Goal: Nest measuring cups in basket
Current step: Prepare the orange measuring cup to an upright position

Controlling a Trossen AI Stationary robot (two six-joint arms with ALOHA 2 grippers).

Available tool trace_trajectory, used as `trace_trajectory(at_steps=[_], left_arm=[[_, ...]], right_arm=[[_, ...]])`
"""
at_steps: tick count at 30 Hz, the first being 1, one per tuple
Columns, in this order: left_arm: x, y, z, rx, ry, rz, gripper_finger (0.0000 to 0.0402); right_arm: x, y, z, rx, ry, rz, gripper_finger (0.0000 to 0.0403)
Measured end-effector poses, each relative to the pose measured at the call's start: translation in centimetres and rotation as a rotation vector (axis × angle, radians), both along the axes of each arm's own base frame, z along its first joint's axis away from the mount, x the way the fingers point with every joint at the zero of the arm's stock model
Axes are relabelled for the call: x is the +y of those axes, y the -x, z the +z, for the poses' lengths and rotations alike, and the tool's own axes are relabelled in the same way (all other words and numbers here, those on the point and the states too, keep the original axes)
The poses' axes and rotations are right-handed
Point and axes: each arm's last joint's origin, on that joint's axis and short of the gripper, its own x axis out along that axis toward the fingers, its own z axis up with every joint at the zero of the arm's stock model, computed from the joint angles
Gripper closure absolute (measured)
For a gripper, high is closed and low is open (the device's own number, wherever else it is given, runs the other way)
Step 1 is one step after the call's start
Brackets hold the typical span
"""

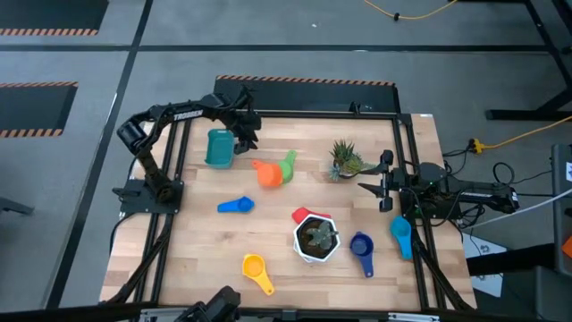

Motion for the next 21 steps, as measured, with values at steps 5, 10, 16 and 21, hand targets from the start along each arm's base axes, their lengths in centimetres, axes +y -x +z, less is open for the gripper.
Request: trace_trajectory(at_steps=[5,10,16,21], left_arm=[[-0.5,-0.9,-1.9,0.053,0.049,-0.028,0.0237],[-0.7,-1.2,-3.6,0.106,0.097,-0.039,0.0237],[-0.7,-1.3,-4.5,0.134,0.123,-0.041,0.0237],[-0.7,-1.3,-4.6,0.135,0.123,-0.041,0.0237]], right_arm=[[0.0,0.0,0.0,0.0,0.0,0.0,0.0226],[0.0,0.0,0.0,0.0,0.0,0.0,0.0226],[0.0,0.0,0.0,0.0,0.0,0.0,0.0226],[0.0,0.0,0.0,0.0,0.0,0.0,0.0226]])
